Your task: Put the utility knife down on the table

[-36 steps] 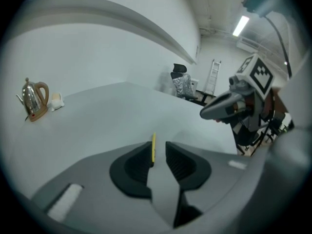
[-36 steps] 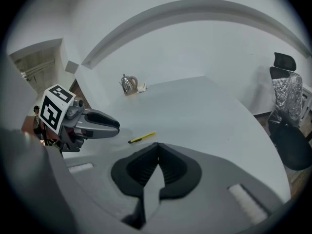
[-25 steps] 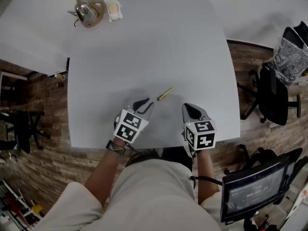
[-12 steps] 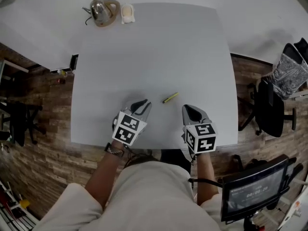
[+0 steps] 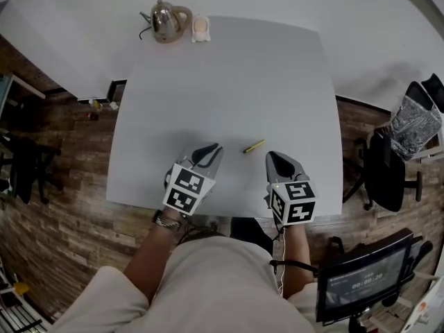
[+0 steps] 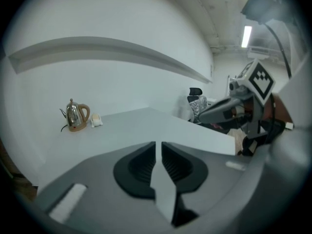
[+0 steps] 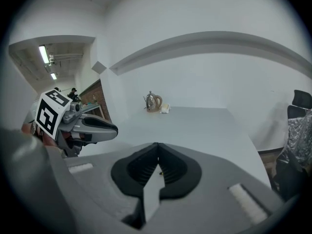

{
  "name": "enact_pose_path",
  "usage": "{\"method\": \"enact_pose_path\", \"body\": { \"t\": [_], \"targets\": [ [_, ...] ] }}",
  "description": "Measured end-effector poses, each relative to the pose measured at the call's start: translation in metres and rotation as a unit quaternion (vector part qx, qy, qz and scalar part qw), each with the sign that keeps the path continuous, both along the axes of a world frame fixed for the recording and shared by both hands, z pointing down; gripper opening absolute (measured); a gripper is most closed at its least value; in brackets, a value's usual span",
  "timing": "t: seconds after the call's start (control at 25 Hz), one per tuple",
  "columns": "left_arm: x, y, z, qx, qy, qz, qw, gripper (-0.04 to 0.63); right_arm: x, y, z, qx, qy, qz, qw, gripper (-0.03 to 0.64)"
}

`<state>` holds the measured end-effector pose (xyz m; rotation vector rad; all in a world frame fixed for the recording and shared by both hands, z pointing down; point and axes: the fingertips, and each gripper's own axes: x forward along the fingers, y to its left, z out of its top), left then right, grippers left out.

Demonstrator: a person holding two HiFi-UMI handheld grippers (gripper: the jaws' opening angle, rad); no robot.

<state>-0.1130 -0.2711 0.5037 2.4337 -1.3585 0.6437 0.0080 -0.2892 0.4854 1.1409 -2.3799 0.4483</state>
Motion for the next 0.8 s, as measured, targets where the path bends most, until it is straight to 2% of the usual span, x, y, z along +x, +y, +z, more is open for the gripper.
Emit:
{"method": "enact_pose_path", "body": {
  "t": [0.32, 0.56, 0.8],
  "targets": [
    [-0.012, 0.022, -0.034, 0.046, 0.013, -0.002, 0.9989, 0.038, -0.021, 0.020, -0.033, 0.041, -0.008, -0.009, 0.999, 0.002],
    [-0.025, 0.035, -0.051, 0.073, -0.014, 0.016, 0.9971, 0.037, -0.036, 0.034, -0.059, 0.066, -0.010, -0.008, 0.998, 0.002],
    [-0.030, 0.033, -0.080, 0.112, -0.017, 0.013, 0.9934, 0.021, -0.040, 0.037, -0.081, 0.088, -0.006, -0.013, 0.996, 0.002]
  ]
}}
